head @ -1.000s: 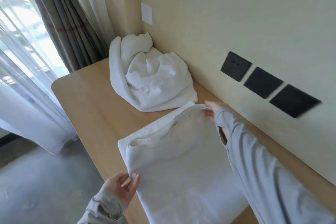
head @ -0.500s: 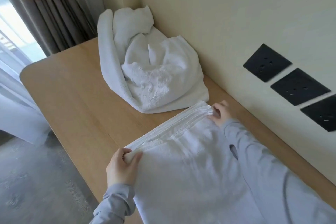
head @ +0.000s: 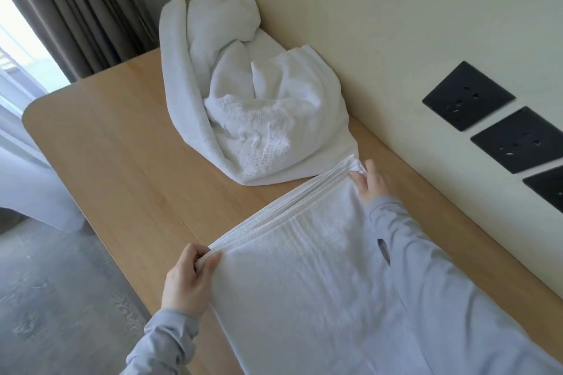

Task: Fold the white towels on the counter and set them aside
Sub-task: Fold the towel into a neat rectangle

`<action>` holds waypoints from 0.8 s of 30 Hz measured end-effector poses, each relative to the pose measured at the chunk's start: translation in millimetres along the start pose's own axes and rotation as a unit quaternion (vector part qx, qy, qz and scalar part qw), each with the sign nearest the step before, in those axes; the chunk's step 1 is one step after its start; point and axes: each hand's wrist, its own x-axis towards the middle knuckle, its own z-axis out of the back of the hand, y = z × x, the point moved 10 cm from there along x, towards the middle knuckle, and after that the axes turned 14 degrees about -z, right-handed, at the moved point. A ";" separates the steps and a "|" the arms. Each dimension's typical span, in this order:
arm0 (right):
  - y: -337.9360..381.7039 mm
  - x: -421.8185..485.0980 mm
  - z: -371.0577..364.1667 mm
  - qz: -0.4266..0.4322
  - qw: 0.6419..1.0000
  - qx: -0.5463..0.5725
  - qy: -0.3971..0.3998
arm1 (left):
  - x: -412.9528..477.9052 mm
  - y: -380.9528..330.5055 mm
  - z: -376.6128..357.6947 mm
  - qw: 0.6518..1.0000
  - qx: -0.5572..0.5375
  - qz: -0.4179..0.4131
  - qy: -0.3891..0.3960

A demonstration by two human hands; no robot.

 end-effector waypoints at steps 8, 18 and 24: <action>11.1 15.3 -10.1 0.010 0.992 -0.126 0.003 | 17.3 -6.8 1.7 0.998 0.042 -0.045 0.034; 89.2 -58.7 2.7 0.404 0.900 -0.108 -0.124 | 25.3 -86.0 -10.0 0.918 0.292 -0.270 -0.006; 98.3 -78.4 -38.8 0.454 0.864 -0.215 -0.016 | 26.0 -80.9 -46.7 0.919 0.301 -0.251 0.051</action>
